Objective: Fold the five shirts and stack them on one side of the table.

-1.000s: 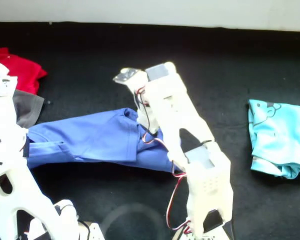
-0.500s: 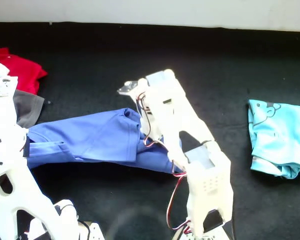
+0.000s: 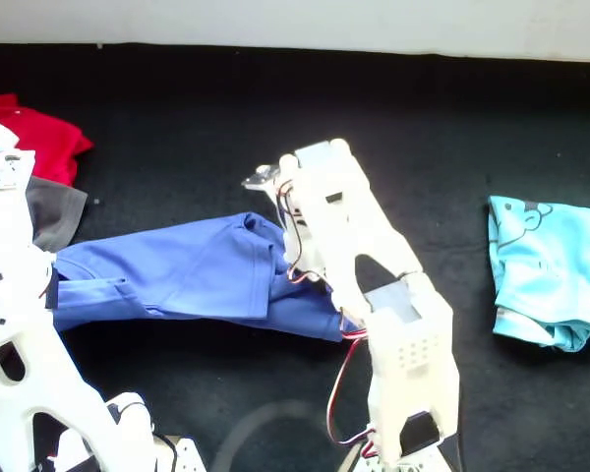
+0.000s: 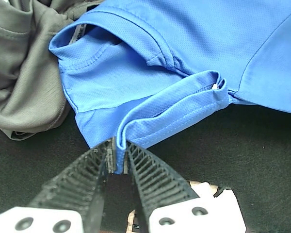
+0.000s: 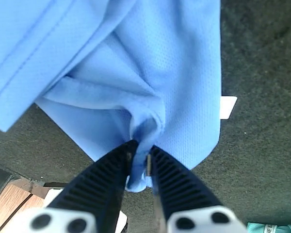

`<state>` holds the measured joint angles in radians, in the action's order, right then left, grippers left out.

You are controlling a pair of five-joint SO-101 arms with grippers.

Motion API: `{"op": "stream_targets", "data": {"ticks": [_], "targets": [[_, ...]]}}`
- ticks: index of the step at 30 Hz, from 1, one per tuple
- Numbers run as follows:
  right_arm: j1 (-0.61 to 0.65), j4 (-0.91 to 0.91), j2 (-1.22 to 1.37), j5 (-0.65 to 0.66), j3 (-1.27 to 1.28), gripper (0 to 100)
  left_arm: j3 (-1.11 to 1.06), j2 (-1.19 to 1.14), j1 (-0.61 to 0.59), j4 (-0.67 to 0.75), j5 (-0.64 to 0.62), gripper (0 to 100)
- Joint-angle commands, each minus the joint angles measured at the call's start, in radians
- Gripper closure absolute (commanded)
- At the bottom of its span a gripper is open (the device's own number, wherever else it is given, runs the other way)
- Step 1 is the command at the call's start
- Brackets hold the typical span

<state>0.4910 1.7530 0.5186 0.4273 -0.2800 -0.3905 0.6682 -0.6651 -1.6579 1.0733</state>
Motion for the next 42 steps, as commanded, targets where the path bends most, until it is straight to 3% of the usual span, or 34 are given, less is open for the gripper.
{"op": "stream_targets", "data": {"ticks": [1, 6, 16, 27, 31, 36, 42], "targets": [[-0.016, 0.012, -0.062, -0.005, -0.010, 99.1, 0.013, 0.021, 0.001, 0.012, -0.011, 99], [-0.018, 0.012, -0.285, -0.003, -0.010, 99.1, 0.079, 0.024, -0.010, 0.035, -0.021, 99], [-0.226, 0.007, -0.835, 0.003, -0.105, 99.0, 0.295, 0.019, -0.097, 0.264, -0.351, 99], [-0.406, -0.045, -0.906, 0.201, -0.644, 99.0, 0.536, 0.024, -0.012, 0.434, -0.571, 99], [-0.479, -0.124, -0.915, 0.222, -0.690, 99.0, 0.659, 0.024, 0.030, 0.582, -0.655, 99], [-0.564, -0.154, -0.967, 0.219, -0.765, 99.0, 0.791, 0.024, 0.068, 0.761, -0.675, 99], [-0.610, -0.148, -1.076, 0.222, -0.774, 99.0, 0.914, 0.024, 0.067, 0.841, -0.675, 99]]}}
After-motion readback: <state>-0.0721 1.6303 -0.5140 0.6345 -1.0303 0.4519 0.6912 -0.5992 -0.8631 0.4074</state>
